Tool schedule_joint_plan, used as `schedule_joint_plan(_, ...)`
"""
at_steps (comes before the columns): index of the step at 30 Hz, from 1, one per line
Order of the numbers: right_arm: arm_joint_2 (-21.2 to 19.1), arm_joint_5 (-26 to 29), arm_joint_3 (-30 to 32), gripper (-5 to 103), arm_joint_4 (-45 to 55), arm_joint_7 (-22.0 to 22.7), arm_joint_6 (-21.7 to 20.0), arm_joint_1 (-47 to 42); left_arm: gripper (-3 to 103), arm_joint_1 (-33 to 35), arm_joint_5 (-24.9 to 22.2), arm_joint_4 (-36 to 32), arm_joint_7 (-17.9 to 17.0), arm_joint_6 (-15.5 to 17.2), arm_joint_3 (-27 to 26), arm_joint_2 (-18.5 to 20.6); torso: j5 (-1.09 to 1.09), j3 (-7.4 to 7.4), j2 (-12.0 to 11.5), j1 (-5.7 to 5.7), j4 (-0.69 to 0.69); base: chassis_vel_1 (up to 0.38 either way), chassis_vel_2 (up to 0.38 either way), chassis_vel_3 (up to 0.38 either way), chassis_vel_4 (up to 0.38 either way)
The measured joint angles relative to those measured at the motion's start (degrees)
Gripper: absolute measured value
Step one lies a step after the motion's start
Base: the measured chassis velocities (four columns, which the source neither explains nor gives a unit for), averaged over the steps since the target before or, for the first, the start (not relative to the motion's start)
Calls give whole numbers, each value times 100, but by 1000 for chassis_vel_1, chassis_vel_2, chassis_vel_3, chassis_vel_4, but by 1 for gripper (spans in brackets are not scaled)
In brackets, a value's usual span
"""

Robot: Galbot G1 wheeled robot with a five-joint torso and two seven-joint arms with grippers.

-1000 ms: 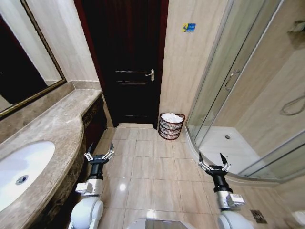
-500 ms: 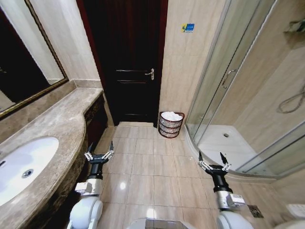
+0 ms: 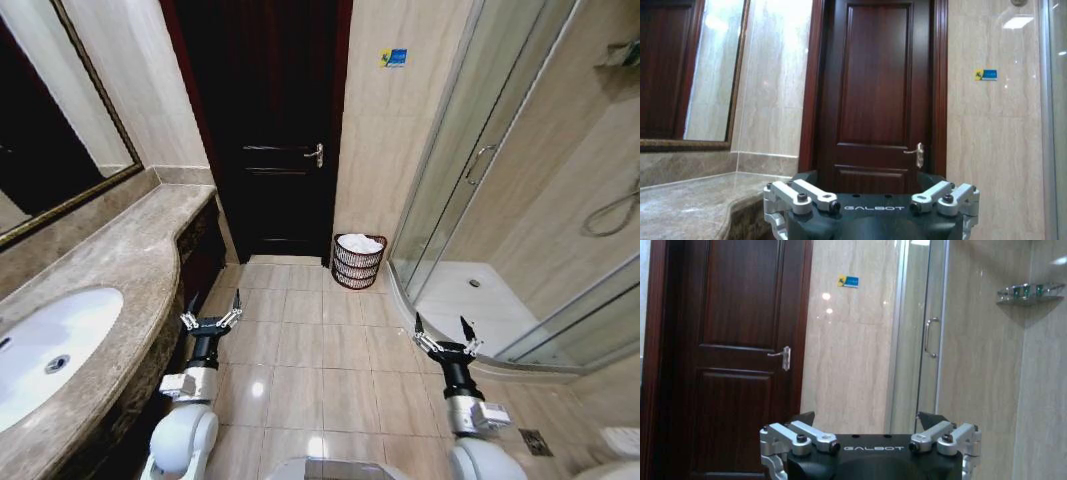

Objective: Discard the used towel into the hamper.

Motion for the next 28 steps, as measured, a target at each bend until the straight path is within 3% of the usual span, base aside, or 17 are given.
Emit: schedule_joint_plan(28, -5, -5, -8, 100, -16, 9, -5, 11, 100, 4, 16, -17, -30, 20, -10, -5, 0, 0, 0, 0, 0, 0, 0, 0, 0)
